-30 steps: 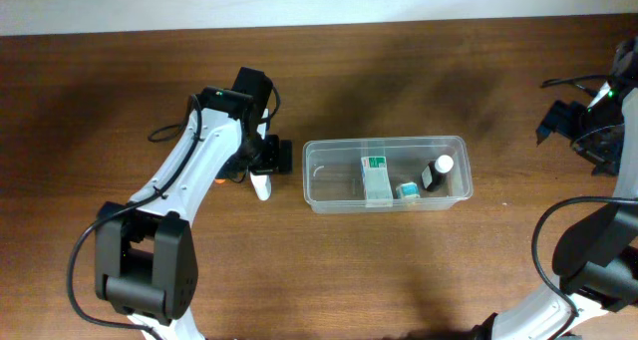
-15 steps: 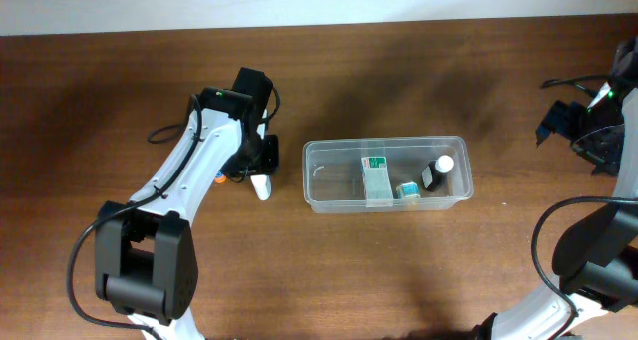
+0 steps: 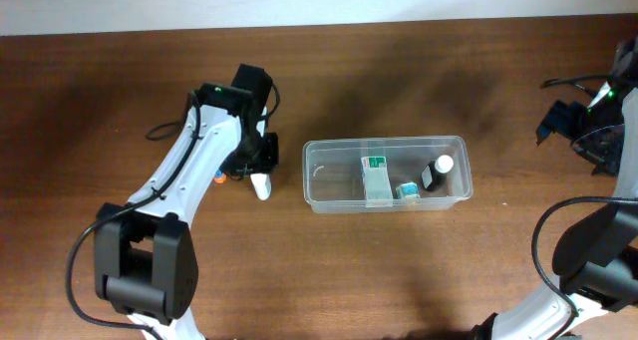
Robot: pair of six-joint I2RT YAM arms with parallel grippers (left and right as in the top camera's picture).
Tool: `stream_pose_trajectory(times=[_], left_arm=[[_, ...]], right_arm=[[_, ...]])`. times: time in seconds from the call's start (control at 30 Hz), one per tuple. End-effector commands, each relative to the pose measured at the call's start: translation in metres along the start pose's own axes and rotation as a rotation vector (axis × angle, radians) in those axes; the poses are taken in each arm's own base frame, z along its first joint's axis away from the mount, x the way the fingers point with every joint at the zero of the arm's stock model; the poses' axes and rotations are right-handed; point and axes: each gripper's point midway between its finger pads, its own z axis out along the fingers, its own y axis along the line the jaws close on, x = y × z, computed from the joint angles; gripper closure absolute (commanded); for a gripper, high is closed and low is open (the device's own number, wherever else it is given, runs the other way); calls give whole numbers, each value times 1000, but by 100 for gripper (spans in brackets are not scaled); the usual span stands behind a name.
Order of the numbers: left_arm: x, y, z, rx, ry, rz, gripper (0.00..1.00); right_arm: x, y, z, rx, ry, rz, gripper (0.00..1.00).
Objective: Pack container
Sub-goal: 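Grasp the white lotion bottle and lift it toward the container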
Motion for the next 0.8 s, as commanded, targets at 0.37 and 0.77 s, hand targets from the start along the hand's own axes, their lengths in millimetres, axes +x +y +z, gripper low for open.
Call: stream_pose_trajectory(times=[0.37, 0.77], left_arm=[[-39, -95, -149, 226, -315, 215, 67], [-11, -169, -99, 142, -249, 406, 66]], right_arm=[[0, -1, 0, 1, -2, 3, 2], [0, -1, 0, 1, -2, 3, 2]])
